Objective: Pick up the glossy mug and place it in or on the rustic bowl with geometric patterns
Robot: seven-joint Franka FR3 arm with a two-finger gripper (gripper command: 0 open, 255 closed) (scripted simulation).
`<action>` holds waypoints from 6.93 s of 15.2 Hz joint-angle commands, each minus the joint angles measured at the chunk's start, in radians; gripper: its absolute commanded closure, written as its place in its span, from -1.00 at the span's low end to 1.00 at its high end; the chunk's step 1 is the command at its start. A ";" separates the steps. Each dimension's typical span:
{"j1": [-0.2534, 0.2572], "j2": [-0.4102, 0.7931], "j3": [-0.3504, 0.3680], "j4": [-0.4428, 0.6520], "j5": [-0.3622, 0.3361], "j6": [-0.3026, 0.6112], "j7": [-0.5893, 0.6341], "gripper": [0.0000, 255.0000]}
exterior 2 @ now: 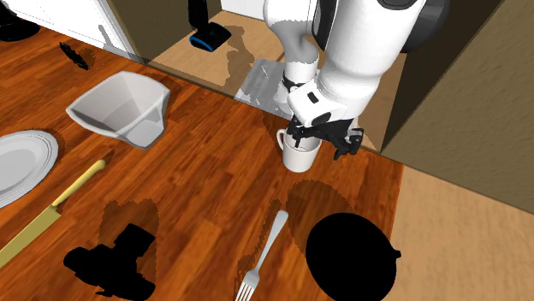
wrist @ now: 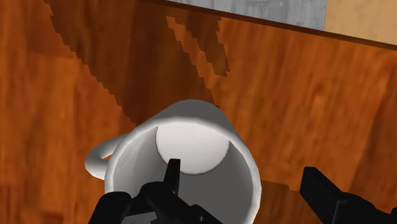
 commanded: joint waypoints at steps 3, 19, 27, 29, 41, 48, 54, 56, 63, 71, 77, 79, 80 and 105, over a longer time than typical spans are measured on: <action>0.000 0.000 0.000 0.000 0.000 0.000 0.000 1.00; 0.003 -0.072 -0.013 0.061 0.002 -0.132 -0.008 1.00; 0.004 -0.122 -0.024 0.135 0.000 -0.257 -0.014 1.00; 0.003 -0.132 -0.027 0.156 -0.001 -0.287 -0.015 1.00; 0.000 -0.164 -0.040 0.295 -0.008 -0.458 -0.019 1.00; -0.006 -0.003 -0.007 0.471 -0.018 -0.473 0.022 1.00; -0.008 0.239 0.040 0.721 -0.055 -0.485 0.091 1.00; -0.005 0.321 0.053 0.816 -0.074 -0.500 0.115 1.00; 0.031 0.596 0.082 1.152 -0.149 -0.575 0.187 1.00; 0.028 0.597 0.079 1.046 -0.150 -0.467 0.190 1.00; 0.028 0.607 0.078 0.978 -0.155 -0.390 0.195 1.00; 0.028 0.613 0.077 0.958 -0.157 -0.365 0.197 1.00; 0.028 0.614 0.077 0.952 -0.157 -0.357 0.197 1.00; 0.031 0.606 0.080 1.069 -0.153 -0.482 0.193 -1.00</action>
